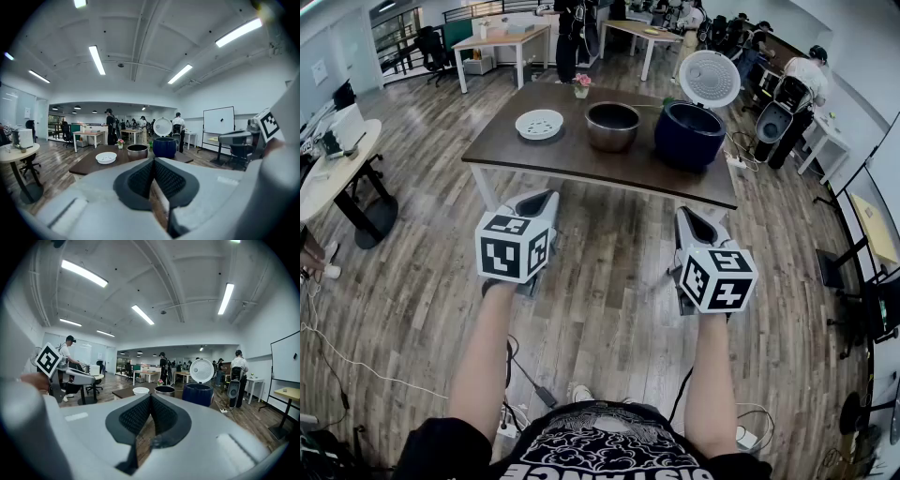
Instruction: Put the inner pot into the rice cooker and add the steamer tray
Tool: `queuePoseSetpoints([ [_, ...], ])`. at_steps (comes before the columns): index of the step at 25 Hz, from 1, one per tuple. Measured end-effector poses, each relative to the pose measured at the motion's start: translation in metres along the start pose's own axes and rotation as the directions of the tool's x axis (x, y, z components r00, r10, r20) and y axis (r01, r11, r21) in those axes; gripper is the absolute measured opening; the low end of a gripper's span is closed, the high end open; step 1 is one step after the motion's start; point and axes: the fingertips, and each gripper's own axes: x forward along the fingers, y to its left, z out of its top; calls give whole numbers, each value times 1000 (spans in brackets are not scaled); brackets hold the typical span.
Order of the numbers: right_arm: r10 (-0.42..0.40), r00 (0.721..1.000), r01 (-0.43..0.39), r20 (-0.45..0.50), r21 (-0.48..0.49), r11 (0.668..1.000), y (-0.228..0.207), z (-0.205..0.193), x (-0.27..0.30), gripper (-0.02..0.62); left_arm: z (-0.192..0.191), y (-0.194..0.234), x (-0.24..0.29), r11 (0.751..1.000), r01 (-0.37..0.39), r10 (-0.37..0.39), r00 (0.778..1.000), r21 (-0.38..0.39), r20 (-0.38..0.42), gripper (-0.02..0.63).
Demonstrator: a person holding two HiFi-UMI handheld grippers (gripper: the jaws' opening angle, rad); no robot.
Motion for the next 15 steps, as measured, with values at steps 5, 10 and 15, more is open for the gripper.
queuePoseSetpoints([
  [5, -7, 1000, 7, 0, 17, 1000, 6, 0, 3, 0, 0, 11, -2, 1000, -6, 6, 1000, 3, -1, 0],
  [10, -8, 1000, 7, 7, 27, 1000, 14, -1, 3, 6, -4, 12, -4, 1000, 20, -20, 1000, -8, -5, 18],
  [15, -10, 1000, 10, 14, 29, 1000, 16, 5, 7, 24, -3, 17, -5, 1000, 17, -17, 1000, -11, -8, 33],
])
